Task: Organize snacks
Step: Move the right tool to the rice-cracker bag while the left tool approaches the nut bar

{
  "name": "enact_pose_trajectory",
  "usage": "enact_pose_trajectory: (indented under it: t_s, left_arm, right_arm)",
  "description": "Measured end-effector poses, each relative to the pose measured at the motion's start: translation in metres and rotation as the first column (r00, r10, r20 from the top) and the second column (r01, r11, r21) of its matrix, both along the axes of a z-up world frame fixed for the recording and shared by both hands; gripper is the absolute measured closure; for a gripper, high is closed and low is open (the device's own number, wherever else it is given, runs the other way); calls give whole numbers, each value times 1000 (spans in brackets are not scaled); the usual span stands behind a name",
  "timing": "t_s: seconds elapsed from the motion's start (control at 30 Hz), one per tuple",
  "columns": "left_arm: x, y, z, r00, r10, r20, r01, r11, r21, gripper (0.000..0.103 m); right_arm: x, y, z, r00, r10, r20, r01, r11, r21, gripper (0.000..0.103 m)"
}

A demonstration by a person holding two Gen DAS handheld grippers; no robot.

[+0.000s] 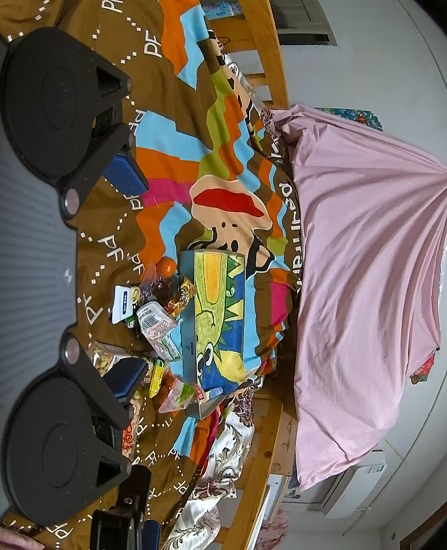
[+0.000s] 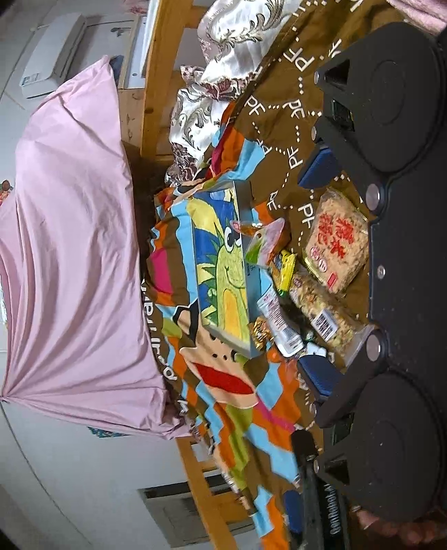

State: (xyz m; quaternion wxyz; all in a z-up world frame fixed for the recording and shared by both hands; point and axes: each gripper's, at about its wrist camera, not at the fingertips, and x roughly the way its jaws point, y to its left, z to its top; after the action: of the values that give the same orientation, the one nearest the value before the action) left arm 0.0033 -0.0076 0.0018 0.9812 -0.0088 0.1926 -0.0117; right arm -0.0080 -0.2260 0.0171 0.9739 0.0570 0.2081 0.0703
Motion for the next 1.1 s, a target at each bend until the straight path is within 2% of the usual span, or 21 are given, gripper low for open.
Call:
enact_pose_trajectory:
  t_s: [0.23, 0.33, 0.43, 0.53, 0.6, 0.67, 0.87, 0.93, 1.1]
  left_arm:
    - [7, 4, -1, 1000, -13, -20, 12, 1000, -28, 0]
    - [13, 8, -2, 999, -25, -36, 23, 997, -67, 0]
    - [20, 7, -3, 998, -53, -46, 50, 996, -71, 0]
    - [31, 0, -6, 993, -105, -62, 102, 994, -46, 0]
    - [40, -4, -8, 987, -138, -82, 135, 990, -32, 0]
    - [51, -10, -11, 979, -175, -108, 172, 984, -34, 0]
    - [78, -21, -23, 956, -237, -171, 230, 971, -58, 0]
    - [87, -24, -26, 947, -256, -195, 248, 967, -61, 0]
    - [108, -39, -35, 917, -312, -248, 303, 950, -75, 0]
  right_arm:
    - [20, -15, 9, 999, 36, -12, -35, 997, 72, 0]
    - [33, -20, 10, 997, 73, -21, -72, 996, 50, 0]
    - [53, -25, 13, 989, 145, -32, -145, 989, 13, 0]
    - [78, -30, 15, 967, 244, -79, -248, 968, -36, 0]
    - [95, -34, 13, 937, 323, -133, -332, 942, -56, 0]
    - [105, -37, 11, 919, 364, -155, -379, 922, -84, 0]
    - [113, -35, -5, 872, 442, -209, -486, 834, -263, 0]
    - [118, -37, -14, 870, 432, -237, -487, 830, -273, 1]
    - [131, -42, -34, 855, 410, -319, -488, 844, -222, 1]
